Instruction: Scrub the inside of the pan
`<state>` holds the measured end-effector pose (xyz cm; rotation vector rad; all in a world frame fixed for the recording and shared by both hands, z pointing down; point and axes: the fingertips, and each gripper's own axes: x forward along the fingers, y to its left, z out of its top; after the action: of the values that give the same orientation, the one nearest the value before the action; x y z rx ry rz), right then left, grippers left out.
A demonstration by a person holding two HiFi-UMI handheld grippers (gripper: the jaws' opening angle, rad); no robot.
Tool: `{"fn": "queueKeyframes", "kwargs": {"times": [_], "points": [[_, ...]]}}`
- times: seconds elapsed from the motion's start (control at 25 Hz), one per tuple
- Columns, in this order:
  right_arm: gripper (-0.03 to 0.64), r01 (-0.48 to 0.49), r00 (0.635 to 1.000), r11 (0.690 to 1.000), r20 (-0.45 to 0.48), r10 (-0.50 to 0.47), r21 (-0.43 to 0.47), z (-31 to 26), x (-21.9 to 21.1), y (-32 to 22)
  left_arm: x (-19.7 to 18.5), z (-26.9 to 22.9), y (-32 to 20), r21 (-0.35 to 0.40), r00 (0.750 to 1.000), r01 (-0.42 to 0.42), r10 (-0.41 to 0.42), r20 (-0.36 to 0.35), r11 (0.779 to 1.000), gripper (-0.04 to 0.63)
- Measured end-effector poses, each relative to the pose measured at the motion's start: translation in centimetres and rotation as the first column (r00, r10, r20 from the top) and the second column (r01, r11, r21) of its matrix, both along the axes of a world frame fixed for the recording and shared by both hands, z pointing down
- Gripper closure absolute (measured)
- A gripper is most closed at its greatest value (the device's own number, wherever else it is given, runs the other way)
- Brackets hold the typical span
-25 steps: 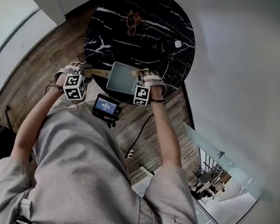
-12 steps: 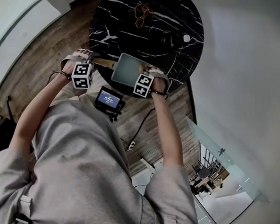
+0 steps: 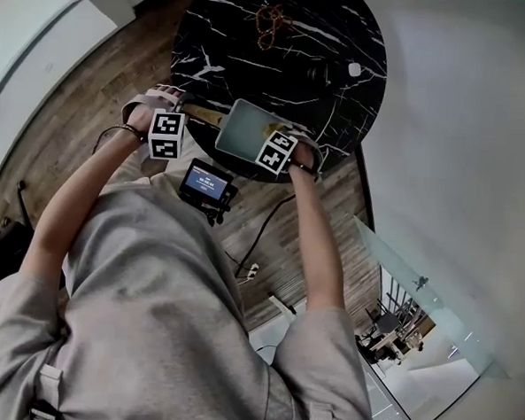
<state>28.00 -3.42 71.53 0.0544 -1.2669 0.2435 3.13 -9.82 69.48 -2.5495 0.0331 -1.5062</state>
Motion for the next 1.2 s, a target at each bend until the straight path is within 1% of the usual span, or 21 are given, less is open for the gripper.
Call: {"fn": "queueKeyframes", "kwargs": {"times": [0.12, 0.2, 0.28, 0.36, 0.52, 0.72, 0.8, 0.92, 1.04, 1.12, 1.2], "points": [[0.569, -0.084, 0.996, 0.996, 0.021, 0.084, -0.021, -0.2, -0.1, 0.1, 0.0, 0.3, 0.1, 0.006, 1.0, -0.007, 0.007, 0.018, 1.0, 0.434], [0.571, -0.142, 0.989, 0.988, 0.039, 0.144, -0.058, -0.4, -0.5, 0.7, -0.1, 0.4, 0.3, -0.004, 1.0, -0.007, 0.007, 0.029, 1.0, 0.434], [0.571, -0.222, 0.972, 0.971, 0.059, 0.228, -0.095, -0.4, -0.9, 1.4, -0.2, 0.4, 0.3, -0.015, 0.999, 0.001, 0.0, 0.04, 1.0, 0.431], [0.571, -0.291, 0.951, 0.95, 0.076, 0.3, -0.111, -0.3, -1.0, 1.9, -0.4, 0.4, 0.4, -0.033, 0.999, 0.014, -0.012, 0.05, 0.999, 0.428], [0.573, -0.38, 0.912, 0.914, 0.106, 0.395, -0.139, 0.1, -1.2, 2.5, -0.9, 0.6, 0.6, -0.036, 0.998, 0.019, -0.017, 0.066, 0.999, 0.425], [0.574, -0.484, 0.852, 0.852, 0.113, 0.51, -0.198, 0.8, -1.5, 3.5, -0.8, 0.7, 0.6, -0.043, 0.997, 0.025, -0.022, 0.068, 0.999, 0.422], [0.574, -0.51, 0.832, 0.828, 0.109, 0.543, -0.233, 1.0, -1.8, 4.1, -1.1, 0.9, 0.7, -0.049, 0.997, 0.026, -0.022, 0.08, 0.998, 0.422], [0.574, -0.544, 0.803, 0.79, 0.098, 0.587, -0.282, 1.3, -2.3, 5.0, -1.8, 1.5, 1.3, -0.081, 0.993, 0.03, -0.021, 0.116, 0.996, 0.432], [0.575, -0.583, 0.765, 0.741, 0.084, 0.639, -0.333, 1.5, -2.7, 5.6, -2.4, 1.8, 2.0, -0.127, 0.988, 0.037, -0.018, 0.151, 0.991, 0.442], [0.575, -0.605, 0.74, 0.709, 0.072, 0.668, -0.362, 1.5, -2.9, 6.0, -2.2, 1.7, 2.1, -0.136, 0.988, 0.034, -0.013, 0.152, 0.99, 0.44], [0.575, -0.618, 0.727, 0.69, 0.06, 0.684, -0.377, 1.7, -3.0, 6.3, -1.5, 1.6, 2.2, -0.132, 0.991, 0.007, 0.011, 0.132, 0.991, 0.44]]}}
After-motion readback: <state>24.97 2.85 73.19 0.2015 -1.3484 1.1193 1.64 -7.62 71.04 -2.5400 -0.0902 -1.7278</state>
